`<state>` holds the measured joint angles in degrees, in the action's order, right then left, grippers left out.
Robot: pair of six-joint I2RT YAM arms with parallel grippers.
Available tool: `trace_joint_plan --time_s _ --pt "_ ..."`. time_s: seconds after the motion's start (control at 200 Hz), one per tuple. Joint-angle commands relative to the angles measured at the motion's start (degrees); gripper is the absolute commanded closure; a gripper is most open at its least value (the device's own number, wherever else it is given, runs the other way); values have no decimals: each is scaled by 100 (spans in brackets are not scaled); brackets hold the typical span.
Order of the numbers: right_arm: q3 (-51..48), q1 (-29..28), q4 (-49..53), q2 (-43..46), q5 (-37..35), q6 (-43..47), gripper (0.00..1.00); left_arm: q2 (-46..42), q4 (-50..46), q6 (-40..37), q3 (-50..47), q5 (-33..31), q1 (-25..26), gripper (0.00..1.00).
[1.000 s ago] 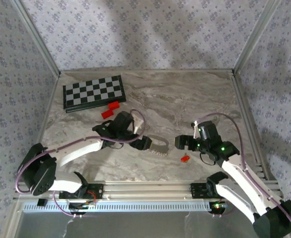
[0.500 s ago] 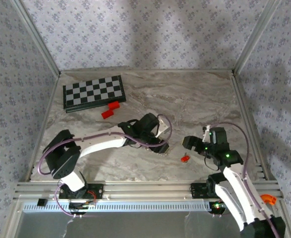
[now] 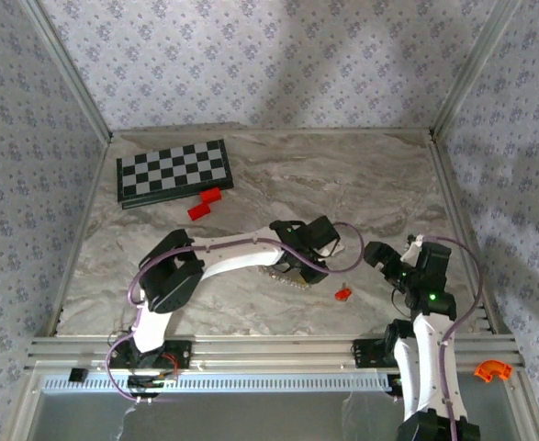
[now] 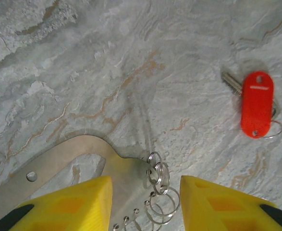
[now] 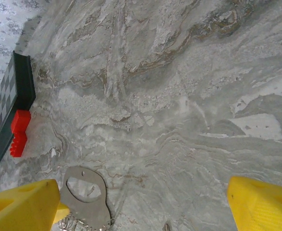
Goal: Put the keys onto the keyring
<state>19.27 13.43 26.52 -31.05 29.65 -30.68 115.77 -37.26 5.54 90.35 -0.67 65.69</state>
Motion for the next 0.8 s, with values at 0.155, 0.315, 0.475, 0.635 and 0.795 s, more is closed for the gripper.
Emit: trace_joint_plan --time_s 0.155,0.315,0.475,0.635,0.795 --pt "-72 37 -83 69 184 7 8 452 -896 -158 620 -232 146 60" --pt "-72 37 -71 90 173 18 8 596 -917 -154 703 -215 152 61" --pt "-63 38 -47 99 158 10 8 679 -915 -175 787 -203 152 62" --pt "-49 40 -29 105 144 14 8 754 -906 -196 828 -239 148 64" --pt "-37 38 -25 107 146 25 8 798 -879 -199 835 -289 154 65"
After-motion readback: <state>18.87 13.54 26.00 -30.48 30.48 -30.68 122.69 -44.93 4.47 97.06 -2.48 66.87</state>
